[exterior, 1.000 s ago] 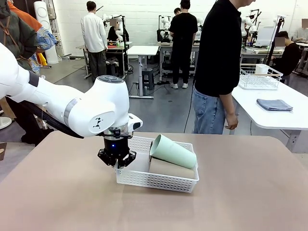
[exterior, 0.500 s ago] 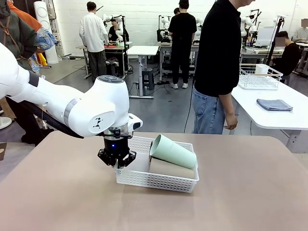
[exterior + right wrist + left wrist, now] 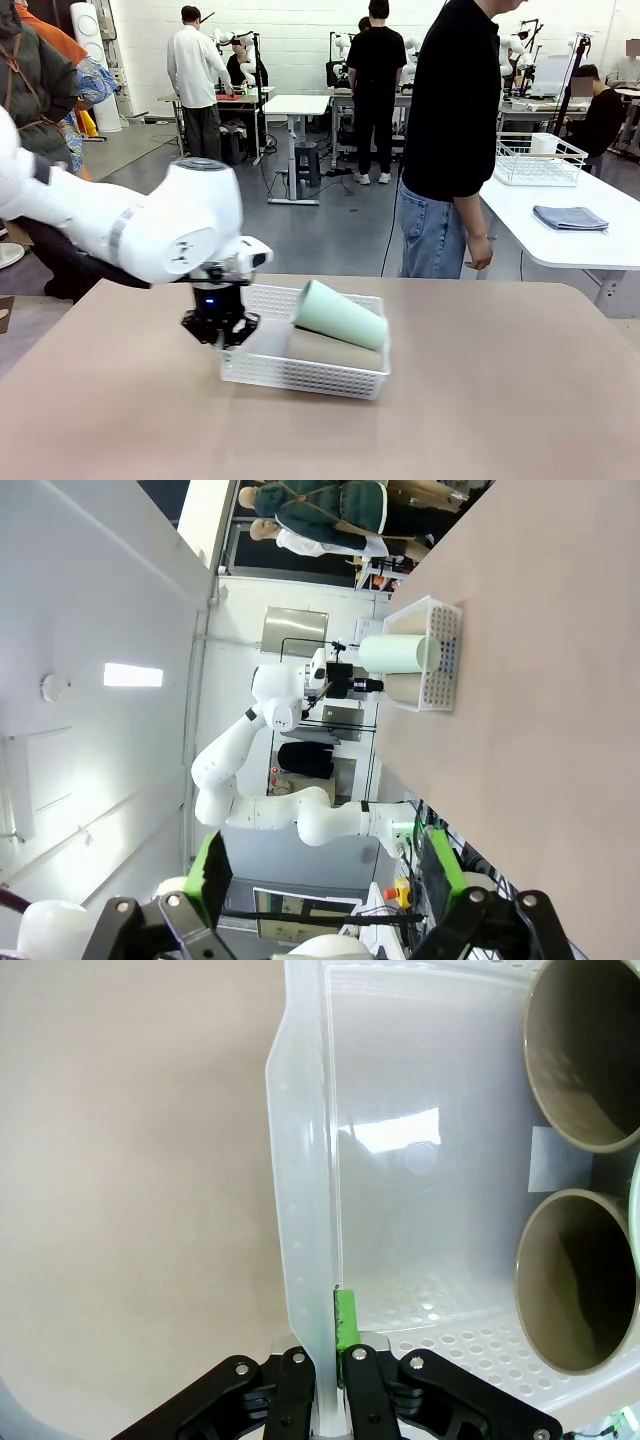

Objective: Clean and organize the cups into the basket.
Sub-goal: Move the Organizing basket back to the left side of the table.

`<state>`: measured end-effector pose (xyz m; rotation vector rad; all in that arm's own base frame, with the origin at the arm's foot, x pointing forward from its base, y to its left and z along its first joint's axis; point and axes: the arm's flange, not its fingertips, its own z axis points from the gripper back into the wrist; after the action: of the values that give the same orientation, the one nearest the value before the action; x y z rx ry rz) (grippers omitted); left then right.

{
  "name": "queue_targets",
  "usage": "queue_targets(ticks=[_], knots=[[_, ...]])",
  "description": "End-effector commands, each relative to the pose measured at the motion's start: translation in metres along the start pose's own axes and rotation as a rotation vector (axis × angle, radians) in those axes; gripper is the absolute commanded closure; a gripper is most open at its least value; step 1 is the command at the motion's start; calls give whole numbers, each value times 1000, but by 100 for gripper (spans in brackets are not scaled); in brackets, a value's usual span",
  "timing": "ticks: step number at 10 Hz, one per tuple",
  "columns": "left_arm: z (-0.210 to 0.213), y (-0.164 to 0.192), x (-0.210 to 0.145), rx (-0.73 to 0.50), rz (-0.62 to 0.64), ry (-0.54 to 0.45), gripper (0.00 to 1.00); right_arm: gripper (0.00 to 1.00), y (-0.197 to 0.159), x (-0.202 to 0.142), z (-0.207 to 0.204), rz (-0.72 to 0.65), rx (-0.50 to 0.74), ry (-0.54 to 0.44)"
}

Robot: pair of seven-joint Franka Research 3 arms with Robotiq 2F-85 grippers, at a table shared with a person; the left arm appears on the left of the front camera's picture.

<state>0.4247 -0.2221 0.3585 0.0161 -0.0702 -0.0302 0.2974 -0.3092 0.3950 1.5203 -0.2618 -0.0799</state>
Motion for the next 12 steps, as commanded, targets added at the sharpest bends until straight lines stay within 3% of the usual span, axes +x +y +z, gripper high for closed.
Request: queue_targets(ticks=[1,3,5,7,9,12], knots=[[13,87,-21,-10,-25,-19,96,0,0,-1,1,-2,2,-3],[19,151,-34,27,2,-43,96,0,0,-1,1,-2,2,-3],[27,212,-42,-13,53,-46,96,0,0,-1,1,-2,2,-3],[28,253,-41,-24,91,-54,96,0,0,-1,1,-2,2,-3],[31,276,-41,-55,146,-70,96,0,0,-1,1,-2,2,-3],[27,262,-38,-25,114,-43,96,0,0,-1,1,-2,2,-3]])
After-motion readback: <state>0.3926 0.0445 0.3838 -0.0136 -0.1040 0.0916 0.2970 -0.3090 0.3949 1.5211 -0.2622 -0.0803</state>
